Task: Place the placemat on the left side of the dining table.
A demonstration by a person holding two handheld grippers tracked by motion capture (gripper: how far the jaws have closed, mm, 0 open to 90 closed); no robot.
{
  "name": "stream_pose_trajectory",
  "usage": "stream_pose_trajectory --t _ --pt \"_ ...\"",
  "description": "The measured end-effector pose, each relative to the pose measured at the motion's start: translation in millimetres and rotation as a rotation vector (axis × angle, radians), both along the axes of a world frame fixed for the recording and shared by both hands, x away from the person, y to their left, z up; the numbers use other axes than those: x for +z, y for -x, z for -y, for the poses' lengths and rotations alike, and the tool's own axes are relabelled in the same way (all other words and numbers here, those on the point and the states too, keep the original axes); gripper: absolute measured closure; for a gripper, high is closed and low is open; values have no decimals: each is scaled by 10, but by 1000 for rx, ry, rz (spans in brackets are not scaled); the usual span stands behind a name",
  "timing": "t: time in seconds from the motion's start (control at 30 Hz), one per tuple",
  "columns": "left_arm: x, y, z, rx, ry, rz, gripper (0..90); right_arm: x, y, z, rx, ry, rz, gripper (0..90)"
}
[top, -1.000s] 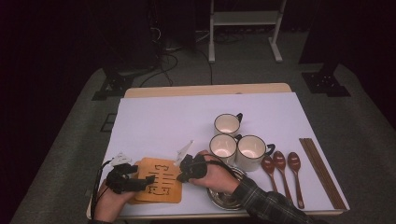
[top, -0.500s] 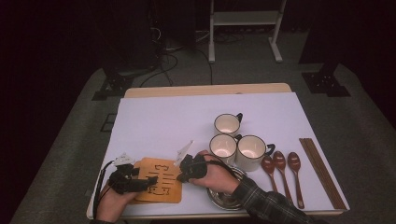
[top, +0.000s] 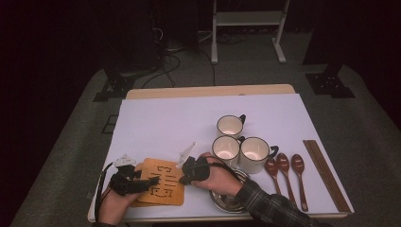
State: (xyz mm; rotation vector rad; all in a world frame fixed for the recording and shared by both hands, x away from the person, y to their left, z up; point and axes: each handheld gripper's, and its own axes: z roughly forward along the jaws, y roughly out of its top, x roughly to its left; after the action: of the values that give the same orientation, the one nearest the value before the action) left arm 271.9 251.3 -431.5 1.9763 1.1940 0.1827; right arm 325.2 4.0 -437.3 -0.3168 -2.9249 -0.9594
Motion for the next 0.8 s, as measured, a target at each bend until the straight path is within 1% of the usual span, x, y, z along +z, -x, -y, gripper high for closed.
stream_pose_trajectory --t 0.1,0.17,0.27,0.4,0.53,0.67,0.8 --pt "7 -6 8 0 8 -10 361 0 1 0 0 0 1 898" --pt "18 -4 6 -1 19 -7 384 0 2 0 0 0 0 898" --pt "30 -7 9 -2 18 1 402 -1 2 1 1 1 1 898" --pt "34 -9 9 2 23 -6 411 0 4 1 1 1 2 897" --pt "36 -10 8 2 20 -8 412 2 10 0 0 2 3 897" --pt "30 -17 3 5 22 -19 411 8 13 4 6 -4 10 895" --pt "29 -20 0 5 18 -21 410 13 10 18 2 -14 9 872"
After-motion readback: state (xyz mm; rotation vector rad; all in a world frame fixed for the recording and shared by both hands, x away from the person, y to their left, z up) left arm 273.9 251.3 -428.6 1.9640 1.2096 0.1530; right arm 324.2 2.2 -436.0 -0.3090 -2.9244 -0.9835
